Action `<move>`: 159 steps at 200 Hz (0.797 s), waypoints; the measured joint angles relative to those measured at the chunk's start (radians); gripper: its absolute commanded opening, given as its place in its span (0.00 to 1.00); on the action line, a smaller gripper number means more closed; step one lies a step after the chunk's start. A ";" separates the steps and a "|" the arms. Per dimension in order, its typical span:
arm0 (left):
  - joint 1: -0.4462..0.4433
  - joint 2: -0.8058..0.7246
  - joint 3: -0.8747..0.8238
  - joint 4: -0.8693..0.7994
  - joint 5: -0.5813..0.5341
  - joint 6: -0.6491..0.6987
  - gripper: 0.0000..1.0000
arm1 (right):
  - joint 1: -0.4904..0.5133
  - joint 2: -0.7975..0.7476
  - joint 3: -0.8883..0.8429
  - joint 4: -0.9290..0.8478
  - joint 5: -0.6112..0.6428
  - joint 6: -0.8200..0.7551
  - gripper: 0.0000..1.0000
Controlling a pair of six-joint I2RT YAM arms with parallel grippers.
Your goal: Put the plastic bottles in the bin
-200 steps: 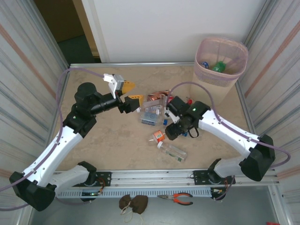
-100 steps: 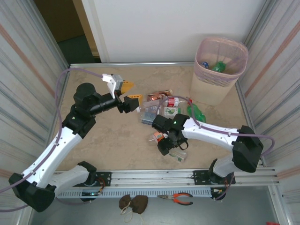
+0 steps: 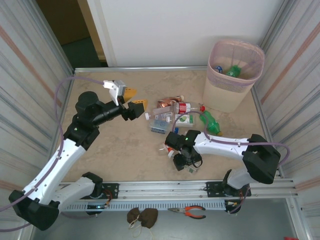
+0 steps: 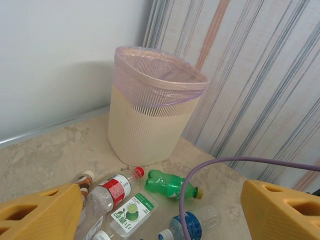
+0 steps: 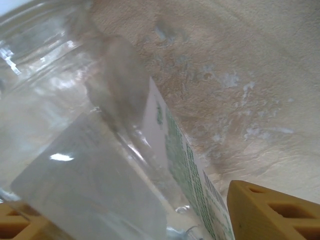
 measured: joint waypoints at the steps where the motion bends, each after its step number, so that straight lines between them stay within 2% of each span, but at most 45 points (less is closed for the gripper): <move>1: 0.000 -0.001 -0.001 0.000 0.000 -0.001 0.83 | 0.001 0.000 0.000 0.001 -0.001 0.000 0.65; 76: 0.000 -0.009 -0.005 0.000 0.001 -0.005 0.83 | 0.027 -0.045 -0.020 0.013 -0.005 0.099 0.51; 159: 0.000 -0.015 -0.022 0.000 0.013 -0.018 0.83 | 0.055 -0.086 -0.046 0.019 0.002 0.200 0.43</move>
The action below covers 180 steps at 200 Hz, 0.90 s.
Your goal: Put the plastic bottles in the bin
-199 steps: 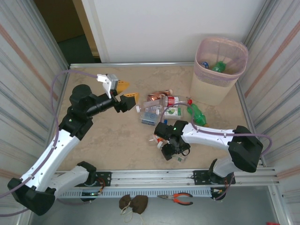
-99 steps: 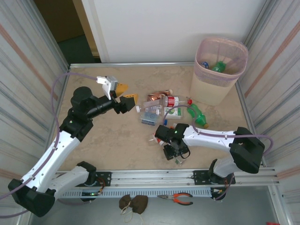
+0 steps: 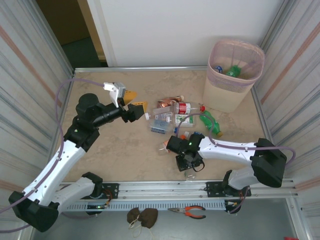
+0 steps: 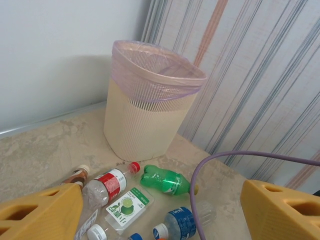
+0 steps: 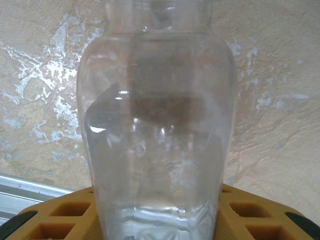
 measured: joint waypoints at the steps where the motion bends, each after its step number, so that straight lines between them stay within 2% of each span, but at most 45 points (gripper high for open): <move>1: 0.000 0.000 0.000 0.000 0.000 0.000 0.83 | 0.001 -0.001 0.000 0.000 0.001 0.001 0.43; 62: 0.000 -0.016 -0.001 0.001 0.003 -0.007 0.83 | 0.004 -0.095 0.002 -0.037 0.036 0.041 0.42; 89: 0.000 -0.016 -0.011 0.009 0.003 -0.007 0.83 | -0.023 -0.145 0.037 -0.067 0.054 0.048 0.40; 136: 0.000 -0.006 -0.013 0.028 0.003 -0.007 0.83 | -0.190 -0.263 0.143 -0.099 0.058 0.000 0.36; 180: 0.000 0.027 -0.013 0.050 0.003 -0.008 0.82 | -0.407 -0.345 0.274 -0.116 0.029 -0.108 0.33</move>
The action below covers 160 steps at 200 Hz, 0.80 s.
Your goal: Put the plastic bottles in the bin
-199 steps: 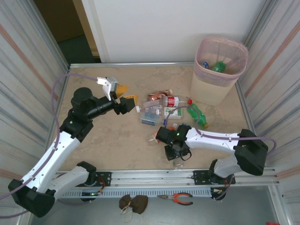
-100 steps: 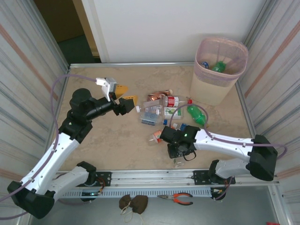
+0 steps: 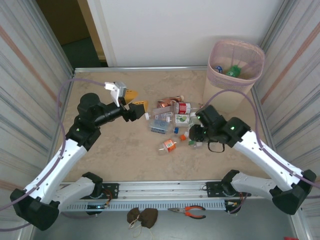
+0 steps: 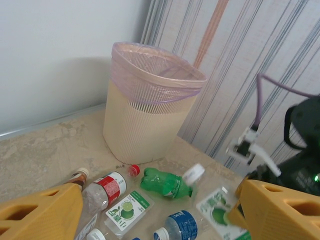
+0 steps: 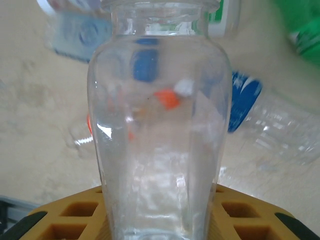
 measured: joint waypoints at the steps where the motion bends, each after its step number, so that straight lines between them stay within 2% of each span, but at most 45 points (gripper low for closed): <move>1: 0.000 0.001 0.000 0.000 0.000 0.000 0.83 | -0.007 -0.001 0.005 0.000 -0.004 -0.002 0.33; 34: 0.000 0.029 0.000 0.003 0.000 -0.006 0.82 | -0.168 0.016 0.151 -0.017 -0.051 -0.108 0.33; 65: 0.000 0.046 0.000 0.014 0.000 -0.008 0.82 | -0.296 0.094 0.312 -0.035 -0.100 -0.207 0.33; 160: 0.000 0.083 0.003 0.032 0.003 -0.026 0.81 | -0.593 0.358 0.716 -0.040 -0.190 -0.412 0.33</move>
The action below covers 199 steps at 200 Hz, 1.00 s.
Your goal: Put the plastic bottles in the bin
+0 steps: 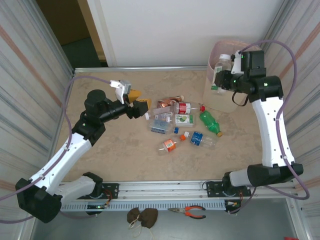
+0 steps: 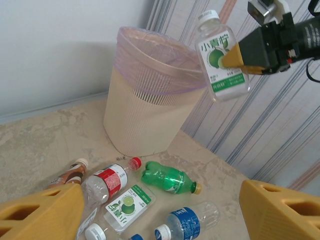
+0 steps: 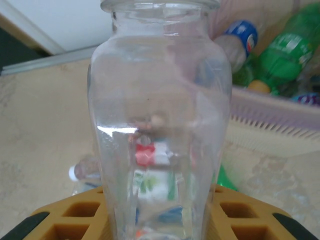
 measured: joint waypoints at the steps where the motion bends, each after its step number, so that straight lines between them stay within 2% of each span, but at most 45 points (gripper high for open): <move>1: 0.000 0.000 0.000 0.000 0.000 0.000 0.81 | -0.002 0.002 0.002 0.001 -0.001 -0.001 0.33; 85: 0.000 0.000 0.006 -0.007 0.000 0.000 0.81 | -0.205 0.207 0.219 0.071 -0.108 -0.005 0.33; 199: 0.000 -0.007 0.006 -0.014 -0.003 0.012 0.82 | -0.294 0.513 0.462 -0.014 -0.139 -0.042 0.32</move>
